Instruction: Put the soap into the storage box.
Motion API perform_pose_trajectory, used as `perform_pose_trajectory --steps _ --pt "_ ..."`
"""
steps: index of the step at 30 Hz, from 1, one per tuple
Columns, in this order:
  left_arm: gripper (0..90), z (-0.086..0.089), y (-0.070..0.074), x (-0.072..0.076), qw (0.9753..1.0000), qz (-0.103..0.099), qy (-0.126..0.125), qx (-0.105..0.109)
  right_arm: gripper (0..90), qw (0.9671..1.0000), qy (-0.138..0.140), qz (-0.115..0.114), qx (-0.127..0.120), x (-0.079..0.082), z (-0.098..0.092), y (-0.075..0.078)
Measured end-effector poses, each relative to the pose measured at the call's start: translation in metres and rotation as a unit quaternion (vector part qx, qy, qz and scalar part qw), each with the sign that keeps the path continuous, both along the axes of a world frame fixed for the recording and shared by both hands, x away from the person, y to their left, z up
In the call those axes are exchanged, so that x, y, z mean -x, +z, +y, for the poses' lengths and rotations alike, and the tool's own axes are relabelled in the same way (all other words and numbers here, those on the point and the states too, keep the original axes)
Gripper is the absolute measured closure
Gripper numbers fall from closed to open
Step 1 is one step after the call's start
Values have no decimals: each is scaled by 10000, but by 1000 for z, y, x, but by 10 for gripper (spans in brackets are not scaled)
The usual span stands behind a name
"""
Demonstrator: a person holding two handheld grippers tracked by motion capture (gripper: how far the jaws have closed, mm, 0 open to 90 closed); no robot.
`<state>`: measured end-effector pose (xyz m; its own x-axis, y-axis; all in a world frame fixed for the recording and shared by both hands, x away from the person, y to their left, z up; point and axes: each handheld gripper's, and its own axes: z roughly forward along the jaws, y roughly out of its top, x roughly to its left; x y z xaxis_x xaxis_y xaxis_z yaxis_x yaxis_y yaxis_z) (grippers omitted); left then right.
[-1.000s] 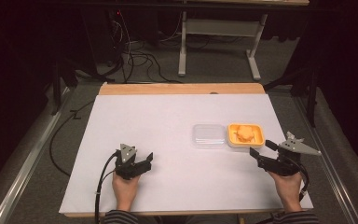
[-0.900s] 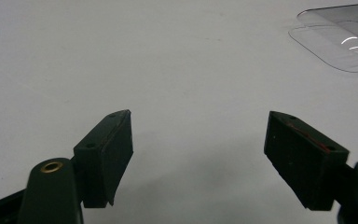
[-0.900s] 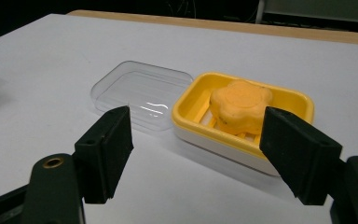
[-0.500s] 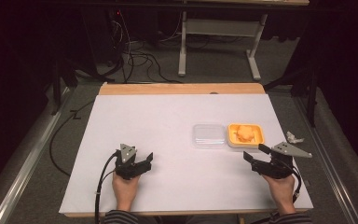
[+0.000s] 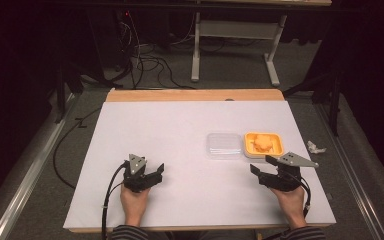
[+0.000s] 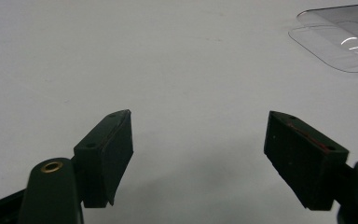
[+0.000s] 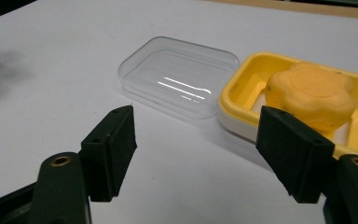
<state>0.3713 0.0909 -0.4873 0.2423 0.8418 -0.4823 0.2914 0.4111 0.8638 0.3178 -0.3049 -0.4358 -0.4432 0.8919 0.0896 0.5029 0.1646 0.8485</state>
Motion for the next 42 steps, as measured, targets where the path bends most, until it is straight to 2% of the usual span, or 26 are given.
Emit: perform_pose_trajectory --steps 23,33,39,42 --pt "243 0 0 0 10000 -3 -1 -20 303 9993 209 210 241 -14 26 -19" --pt "243 0 0 0 10000 -3 -4 -21 305 9975 238 296 600 -18 34 -28" --pt "243 0 0 0 10000 4 12 4 306 9967 231 388 667 -21 36 -32" --pt "242 0 0 0 10000 14 13 24 307 9949 206 390 905 -23 38 -35"
